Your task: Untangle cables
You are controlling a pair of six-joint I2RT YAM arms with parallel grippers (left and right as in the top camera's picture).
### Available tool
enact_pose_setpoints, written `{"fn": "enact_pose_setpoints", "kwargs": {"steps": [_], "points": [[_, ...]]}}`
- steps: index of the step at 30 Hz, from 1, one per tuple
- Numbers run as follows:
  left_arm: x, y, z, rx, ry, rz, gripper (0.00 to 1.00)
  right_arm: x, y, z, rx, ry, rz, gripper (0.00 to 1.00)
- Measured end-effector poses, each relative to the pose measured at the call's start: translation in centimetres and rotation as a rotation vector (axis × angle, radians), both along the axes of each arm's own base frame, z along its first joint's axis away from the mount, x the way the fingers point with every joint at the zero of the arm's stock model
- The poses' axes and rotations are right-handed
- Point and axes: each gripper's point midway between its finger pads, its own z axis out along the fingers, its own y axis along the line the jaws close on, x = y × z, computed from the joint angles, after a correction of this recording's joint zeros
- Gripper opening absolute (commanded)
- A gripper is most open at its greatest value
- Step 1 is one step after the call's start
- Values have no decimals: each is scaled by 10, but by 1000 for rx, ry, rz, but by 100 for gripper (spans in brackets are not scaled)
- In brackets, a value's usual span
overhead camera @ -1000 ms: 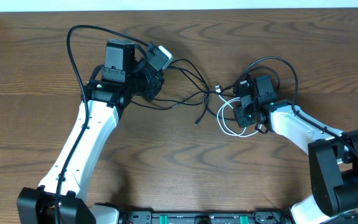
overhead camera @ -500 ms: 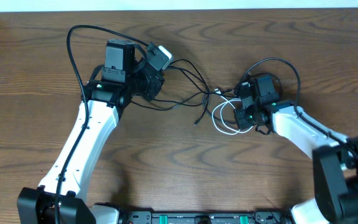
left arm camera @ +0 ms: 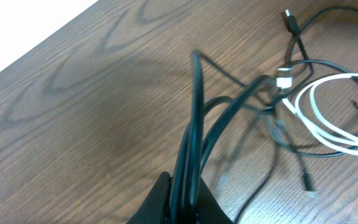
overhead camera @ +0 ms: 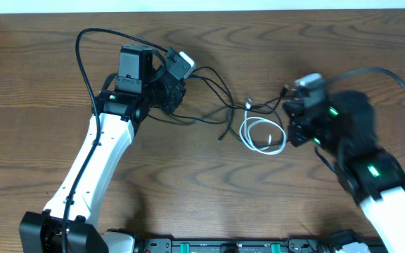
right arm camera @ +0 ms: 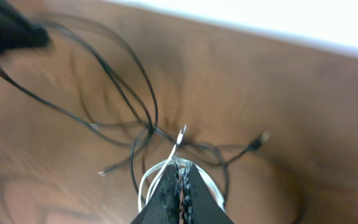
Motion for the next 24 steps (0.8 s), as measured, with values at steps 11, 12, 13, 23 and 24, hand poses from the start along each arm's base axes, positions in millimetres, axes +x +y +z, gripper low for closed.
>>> {"fn": "enact_pose_setpoints", "kwargs": {"steps": [11,12,13,23,24], "points": [[0,0,0,0,0,0,7,-45,-41,66,9,-215,-149,65],[0,0,0,0,0,0,7,-44,-42,58,-4,-182,-154,76],[0,0,0,0,0,0,7,-42,-42,48,-16,-143,-157,83],[0,0,0,-2,1,2,16,-13,-6,-106,-65,487,-85,99],[0,0,0,-3,1,3,16,-13,-3,-120,-46,552,-108,98]]}}
